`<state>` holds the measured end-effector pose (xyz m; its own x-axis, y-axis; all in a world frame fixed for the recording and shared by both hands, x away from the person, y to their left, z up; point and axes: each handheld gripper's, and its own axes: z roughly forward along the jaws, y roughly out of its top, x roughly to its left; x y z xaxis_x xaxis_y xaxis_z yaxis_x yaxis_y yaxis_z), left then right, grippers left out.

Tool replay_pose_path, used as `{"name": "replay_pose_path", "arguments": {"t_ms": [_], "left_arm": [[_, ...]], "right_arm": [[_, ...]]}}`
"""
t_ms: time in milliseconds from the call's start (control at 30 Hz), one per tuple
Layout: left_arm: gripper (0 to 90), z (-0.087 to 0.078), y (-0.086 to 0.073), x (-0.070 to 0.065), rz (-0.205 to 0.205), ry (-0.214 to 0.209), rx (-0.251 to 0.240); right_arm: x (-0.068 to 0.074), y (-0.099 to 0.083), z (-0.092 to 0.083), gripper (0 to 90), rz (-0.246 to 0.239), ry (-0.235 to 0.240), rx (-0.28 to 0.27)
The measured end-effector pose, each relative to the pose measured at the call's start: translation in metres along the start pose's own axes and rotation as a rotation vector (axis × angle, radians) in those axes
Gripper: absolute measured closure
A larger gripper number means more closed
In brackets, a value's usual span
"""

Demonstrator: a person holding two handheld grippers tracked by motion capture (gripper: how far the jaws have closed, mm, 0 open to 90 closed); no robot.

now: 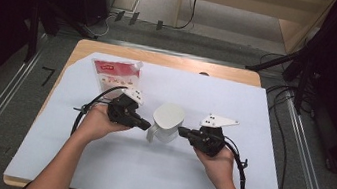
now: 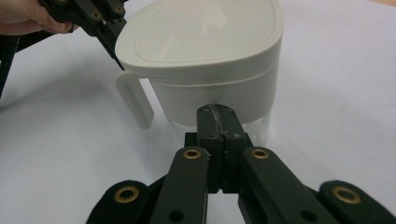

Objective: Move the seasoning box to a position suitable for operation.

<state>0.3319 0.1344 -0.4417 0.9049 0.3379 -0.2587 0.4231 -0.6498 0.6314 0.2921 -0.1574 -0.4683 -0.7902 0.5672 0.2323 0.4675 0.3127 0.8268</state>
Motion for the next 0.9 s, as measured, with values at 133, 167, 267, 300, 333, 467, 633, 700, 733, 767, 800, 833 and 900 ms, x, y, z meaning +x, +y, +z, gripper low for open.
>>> {"name": "replay_pose_path", "arguments": {"t_ms": [133, 167, 267, 300, 333, 467, 633, 700, 733, 767, 800, 833, 900], "left_arm": [[90.0, 0.000, 0.002, -0.001, -0.003, 0.013, 0.005], [90.0, 0.000, 0.002, -0.002, -0.013, 0.010, -0.001], [90.0, 0.001, 0.001, -0.006, -0.028, 0.007, -0.020], [90.0, 0.001, 0.002, -0.008, -0.023, 0.011, -0.012], [90.0, 0.002, 0.002, -0.010, -0.026, 0.008, -0.016], [90.0, 0.004, 0.003, -0.017, -0.031, 0.019, -0.027], [90.0, 0.008, 0.005, -0.024, -0.061, 0.021, -0.024], [90.0, 0.009, 0.006, -0.026, -0.050, 0.032, -0.024], [90.0, 0.010, 0.006, -0.028, -0.054, 0.039, -0.026], [90.0, 0.011, 0.007, -0.029, -0.048, 0.045, -0.031], [90.0, 0.013, 0.007, -0.031, -0.053, 0.046, -0.037], [90.0, 0.015, 0.009, -0.032, -0.046, 0.037, -0.033], [90.0, 0.017, 0.010, -0.034, -0.051, 0.041, -0.033]], "right_arm": [[-0.001, 0.000, 0.000, 90.0, 0.012, 0.002, 0.005], [-0.001, 0.000, 0.000, 90.0, 0.011, 0.000, 0.005], [-0.003, 0.001, 0.001, 90.0, 0.013, -0.006, 0.003], [-0.003, 0.001, 0.001, 90.0, 0.013, -0.006, 0.003], [-0.003, 0.001, 0.001, 90.0, 0.015, -0.009, 0.001], [-0.006, 0.002, 0.001, 90.0, 0.023, -0.014, 0.006], [-0.009, 0.003, 0.001, 90.0, 0.041, -0.012, 0.005], [-0.008, 0.004, 0.002, 90.0, 0.057, -0.021, 0.005], [-0.009, 0.005, 0.002, 90.0, 0.053, -0.025, 0.007], [-0.010, 0.006, 0.002, 90.0, 0.054, -0.025, 0.008], [-0.010, 0.007, 0.003, 90.0, 0.055, -0.033, 0.005], [-0.011, 0.007, 0.002, 90.0, 0.053, -0.036, 0.007], [-0.011, 0.008, 0.003, 90.0, 0.059, -0.040, 0.005]]}}
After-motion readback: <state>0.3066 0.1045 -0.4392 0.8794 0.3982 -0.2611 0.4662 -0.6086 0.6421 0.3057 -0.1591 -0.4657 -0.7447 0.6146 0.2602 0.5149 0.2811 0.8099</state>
